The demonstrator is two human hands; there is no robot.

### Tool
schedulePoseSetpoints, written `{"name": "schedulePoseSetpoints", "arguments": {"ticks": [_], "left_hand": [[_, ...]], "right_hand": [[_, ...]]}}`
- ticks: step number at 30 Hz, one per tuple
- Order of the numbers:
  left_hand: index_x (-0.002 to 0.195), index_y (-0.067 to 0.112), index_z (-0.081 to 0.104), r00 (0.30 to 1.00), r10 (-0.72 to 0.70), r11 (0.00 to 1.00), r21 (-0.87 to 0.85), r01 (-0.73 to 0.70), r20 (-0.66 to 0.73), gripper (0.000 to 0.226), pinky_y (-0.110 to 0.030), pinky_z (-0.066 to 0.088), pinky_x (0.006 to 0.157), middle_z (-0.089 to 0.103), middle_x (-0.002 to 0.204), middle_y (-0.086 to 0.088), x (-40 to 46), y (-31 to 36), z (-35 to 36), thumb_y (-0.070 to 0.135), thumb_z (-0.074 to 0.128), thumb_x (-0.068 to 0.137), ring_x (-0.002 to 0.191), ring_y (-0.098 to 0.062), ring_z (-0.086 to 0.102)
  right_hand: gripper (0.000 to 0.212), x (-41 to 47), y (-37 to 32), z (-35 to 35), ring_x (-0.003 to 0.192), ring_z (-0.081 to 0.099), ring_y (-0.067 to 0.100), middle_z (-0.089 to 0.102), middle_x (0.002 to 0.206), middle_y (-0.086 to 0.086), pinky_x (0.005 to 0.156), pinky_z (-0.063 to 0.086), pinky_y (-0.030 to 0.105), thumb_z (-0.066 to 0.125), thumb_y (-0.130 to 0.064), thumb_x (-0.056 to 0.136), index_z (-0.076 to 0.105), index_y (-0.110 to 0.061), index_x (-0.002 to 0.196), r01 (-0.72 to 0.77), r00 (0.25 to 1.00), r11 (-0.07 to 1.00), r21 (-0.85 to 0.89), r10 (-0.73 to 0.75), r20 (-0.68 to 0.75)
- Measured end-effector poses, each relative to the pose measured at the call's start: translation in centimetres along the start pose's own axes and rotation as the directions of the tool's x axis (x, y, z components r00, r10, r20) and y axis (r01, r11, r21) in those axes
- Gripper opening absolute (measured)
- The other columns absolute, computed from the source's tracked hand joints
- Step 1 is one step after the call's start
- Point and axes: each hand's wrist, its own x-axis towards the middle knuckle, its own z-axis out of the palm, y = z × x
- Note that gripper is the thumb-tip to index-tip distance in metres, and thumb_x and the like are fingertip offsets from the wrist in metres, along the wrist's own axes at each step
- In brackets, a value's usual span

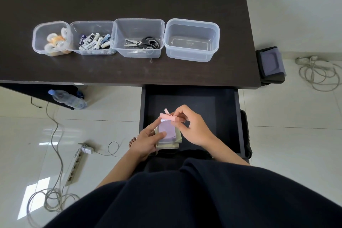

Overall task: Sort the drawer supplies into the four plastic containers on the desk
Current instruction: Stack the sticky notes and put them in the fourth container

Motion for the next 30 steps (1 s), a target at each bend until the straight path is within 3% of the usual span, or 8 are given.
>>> {"name": "schedulePoseSetpoints", "arguments": {"ticks": [5, 8, 10, 13, 19, 23, 26, 30], "left_hand": [[0.135, 0.031, 0.049, 1.0, 0.019, 0.999, -0.046, -0.018, 0.025, 0.054, -0.053, 0.051, 0.092, 0.063, 0.124, -0.01, -0.2, 0.1, -0.1, 0.003, 0.058, 0.09, 0.11, -0.03, 0.064], [0.129, 0.041, 0.051, 0.999, 0.03, 0.998, -0.054, -0.029, 0.021, 0.052, -0.054, 0.048, 0.097, 0.061, 0.128, -0.001, -0.4, 0.4, 0.0, 0.008, 0.059, 0.089, 0.115, -0.025, 0.061], [0.126, 0.045, 0.051, 0.999, 0.035, 0.997, -0.064, -0.034, 0.018, 0.051, -0.054, 0.046, 0.099, 0.06, 0.128, 0.004, -0.5, 0.6, 0.0, 0.011, 0.06, 0.089, 0.117, -0.023, 0.059], [0.133, 0.04, 0.047, 0.999, 0.046, 0.994, -0.099, -0.043, 0.025, 0.055, -0.054, 0.046, 0.099, 0.061, 0.128, 0.003, -0.6, 0.7, -0.1, 0.006, 0.057, 0.09, 0.114, -0.024, 0.061], [0.13, 0.039, 0.049, 0.996, 0.071, 0.989, -0.134, -0.062, 0.062, 0.058, -0.044, 0.056, 0.086, 0.064, 0.123, -0.006, -0.7, 0.7, -0.3, -0.002, 0.053, 0.09, 0.104, -0.026, 0.066], [0.134, 0.033, 0.047, 0.994, 0.069, 0.989, -0.138, -0.057, 0.089, 0.06, -0.041, 0.057, 0.084, 0.06, 0.128, -0.009, -0.8, 0.6, -0.3, -0.005, 0.054, 0.088, 0.106, -0.026, 0.065], [0.129, 0.036, 0.052, 0.989, 0.076, 0.989, -0.135, -0.059, 0.126, 0.06, -0.043, 0.056, 0.087, 0.056, 0.134, -0.01, -0.9, 0.5, -0.2, -0.005, 0.057, 0.085, 0.112, -0.03, 0.062], [0.126, 0.04, 0.052, 0.989, 0.082, 0.99, -0.126, -0.067, 0.122, 0.061, -0.05, 0.049, 0.096, 0.053, 0.139, -0.007, -0.9, 0.4, -0.2, -0.004, 0.059, 0.085, 0.117, -0.031, 0.059]], "right_hand": [[0.017, 0.0, -0.1, -0.1, 0.109, 0.053, 0.0, 0.064, 0.112, -0.015, 0.106, 0.034, 0.042, 0.065, -0.025, 0.088, 0.052, -0.035, 0.09, 0.01, 0.997, 0.999, -0.043, -0.006, 0.075], [0.02, -0.2, -0.1, 0.2, 0.131, 0.032, 0.008, 0.047, 0.131, -0.012, 0.112, 0.022, 0.04, 0.068, -0.026, 0.085, 0.055, -0.042, 0.086, -0.033, 0.995, 0.998, -0.049, 0.037, 0.092], [0.021, -0.4, -0.2, 0.5, 0.126, 0.025, 0.011, 0.035, 0.13, -0.009, 0.105, 0.023, 0.031, 0.071, -0.025, 0.083, 0.059, -0.041, 0.085, -0.059, 0.996, 0.998, -0.036, 0.061, 0.057], [0.021, -0.4, 0.1, 0.8, 0.121, 0.03, 0.011, 0.032, 0.12, -0.006, 0.102, 0.025, 0.025, 0.072, -0.024, 0.083, 0.061, -0.042, 0.086, -0.083, 0.996, 0.996, -0.019, 0.084, 0.02], [0.011, -0.4, 1.0, 1.2, 0.116, 0.046, 0.007, 0.043, 0.118, -0.003, 0.097, 0.044, 0.02, 0.069, -0.015, 0.085, 0.068, -0.026, 0.088, -0.124, 0.992, 0.99, 0.066, 0.122, 0.04], [0.018, 0.1, 1.1, 1.6, 0.093, 0.058, 0.006, 0.056, 0.107, -0.004, 0.081, 0.045, 0.02, 0.065, -0.022, 0.088, 0.065, -0.012, 0.073, -0.191, 0.969, 0.979, 0.066, 0.198, -0.145], [0.016, 0.3, 0.8, 2.0, 0.088, 0.06, 0.008, 0.057, 0.1, -0.005, 0.08, 0.051, 0.021, 0.071, -0.027, 0.082, 0.066, -0.013, 0.086, -0.223, 0.943, 0.969, 0.104, 0.242, -0.229], [0.04, 0.1, 0.8, 2.5, 0.103, 0.056, 0.009, 0.049, 0.114, -0.005, 0.086, 0.051, 0.021, 0.082, -0.025, 0.072, 0.063, -0.018, 0.107, -0.2, 0.963, 0.969, 0.142, 0.221, -0.153]]}}
